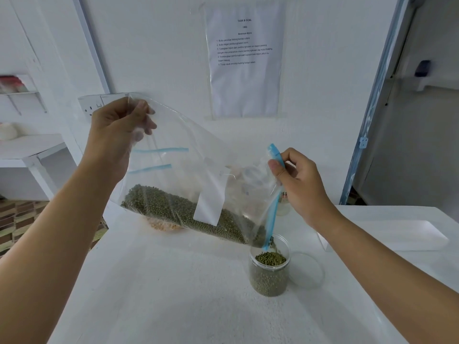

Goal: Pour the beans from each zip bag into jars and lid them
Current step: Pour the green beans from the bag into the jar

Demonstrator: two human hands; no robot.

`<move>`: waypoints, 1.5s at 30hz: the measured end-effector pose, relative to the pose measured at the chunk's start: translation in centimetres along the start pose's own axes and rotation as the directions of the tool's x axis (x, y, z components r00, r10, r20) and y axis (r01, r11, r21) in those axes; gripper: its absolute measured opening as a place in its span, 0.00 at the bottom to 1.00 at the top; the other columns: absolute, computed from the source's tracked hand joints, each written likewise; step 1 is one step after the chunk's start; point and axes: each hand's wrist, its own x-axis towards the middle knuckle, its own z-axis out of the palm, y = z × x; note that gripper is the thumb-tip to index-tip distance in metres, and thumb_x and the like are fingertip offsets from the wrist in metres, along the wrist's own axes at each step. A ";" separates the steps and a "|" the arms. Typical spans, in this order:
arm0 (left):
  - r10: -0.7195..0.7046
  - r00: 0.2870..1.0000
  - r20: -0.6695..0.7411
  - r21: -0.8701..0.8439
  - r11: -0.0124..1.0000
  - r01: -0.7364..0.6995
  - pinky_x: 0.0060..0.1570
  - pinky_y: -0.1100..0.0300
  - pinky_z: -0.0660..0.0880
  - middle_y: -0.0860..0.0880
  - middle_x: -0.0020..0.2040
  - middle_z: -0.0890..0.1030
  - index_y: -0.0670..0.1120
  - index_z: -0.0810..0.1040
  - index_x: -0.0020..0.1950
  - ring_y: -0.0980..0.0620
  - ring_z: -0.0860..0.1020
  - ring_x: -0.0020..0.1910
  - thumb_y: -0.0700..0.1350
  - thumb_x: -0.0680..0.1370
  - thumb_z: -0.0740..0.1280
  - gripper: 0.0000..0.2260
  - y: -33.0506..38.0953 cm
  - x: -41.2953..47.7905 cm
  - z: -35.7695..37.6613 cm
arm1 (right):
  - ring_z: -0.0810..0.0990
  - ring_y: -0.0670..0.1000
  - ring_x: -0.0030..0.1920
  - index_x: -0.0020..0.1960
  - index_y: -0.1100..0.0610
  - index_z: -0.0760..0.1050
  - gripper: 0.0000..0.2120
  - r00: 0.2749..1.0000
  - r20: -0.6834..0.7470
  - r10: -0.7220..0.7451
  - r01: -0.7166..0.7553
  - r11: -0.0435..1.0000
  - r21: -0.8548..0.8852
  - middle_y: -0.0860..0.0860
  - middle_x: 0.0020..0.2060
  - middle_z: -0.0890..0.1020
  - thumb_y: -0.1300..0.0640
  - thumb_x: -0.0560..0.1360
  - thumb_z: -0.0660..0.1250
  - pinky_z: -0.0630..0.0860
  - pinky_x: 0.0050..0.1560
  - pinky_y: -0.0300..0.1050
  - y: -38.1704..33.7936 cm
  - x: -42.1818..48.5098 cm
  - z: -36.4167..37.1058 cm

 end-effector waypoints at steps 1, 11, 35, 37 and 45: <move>-0.001 1.000 0.001 0.003 1.000 0.001 0.48 0.48 0.64 0.51 0.34 0.82 0.52 0.84 0.41 0.50 0.74 0.36 0.44 0.82 0.67 0.12 -0.1 0.0 0.0 | 0.66 0.53 0.36 0.43 0.62 0.69 0.15 1.000 0.017 0.002 -0.002 1.000 -0.008 0.53 0.33 0.69 0.53 0.82 0.67 0.68 0.41 0.50 0.0 0.0 0.0; -0.003 1.000 -0.007 0.008 1.000 0.003 0.45 0.51 0.65 0.51 0.34 0.82 0.50 0.83 0.43 0.50 0.74 0.36 0.43 0.83 0.67 0.10 0.0 0.0 0.1 | 0.66 0.54 0.36 0.44 0.65 0.69 0.16 1.000 -0.011 -0.012 0.012 1.000 -0.009 0.54 0.34 0.69 0.55 0.82 0.67 0.67 0.41 0.49 -0.2 0.0 -0.1; 0.027 1.000 0.003 0.005 1.000 -0.027 0.50 0.47 0.63 0.53 0.36 0.82 0.52 0.84 0.41 0.50 0.74 0.37 0.43 0.83 0.66 0.13 0.6 -0.2 -0.5 | 0.66 0.54 0.36 0.44 0.64 0.69 0.15 0.999 0.024 -0.022 0.024 0.998 -0.063 0.53 0.33 0.69 0.55 0.82 0.67 0.66 0.40 0.47 -0.4 0.2 0.7; 0.021 1.000 -0.003 0.007 1.000 -0.021 0.50 0.47 0.63 0.53 0.35 0.82 0.52 0.83 0.41 0.50 0.73 0.36 0.43 0.83 0.66 0.12 0.6 -0.2 -0.6 | 0.66 0.53 0.36 0.44 0.65 0.69 0.15 0.999 0.017 -0.031 0.032 0.998 -0.061 0.52 0.33 0.69 0.55 0.82 0.67 0.66 0.40 0.47 -0.4 0.2 0.8; 0.018 1.000 -0.010 0.008 1.000 -0.018 0.48 0.48 0.63 0.52 0.34 0.81 0.51 0.83 0.42 0.50 0.73 0.36 0.43 0.83 0.66 0.11 0.5 0.1 -0.8 | 0.65 0.49 0.35 0.41 0.60 0.68 0.15 0.999 -0.030 -0.037 0.035 0.997 -0.067 0.45 0.31 0.69 0.55 0.82 0.67 0.65 0.38 0.45 -0.3 0.4 1.0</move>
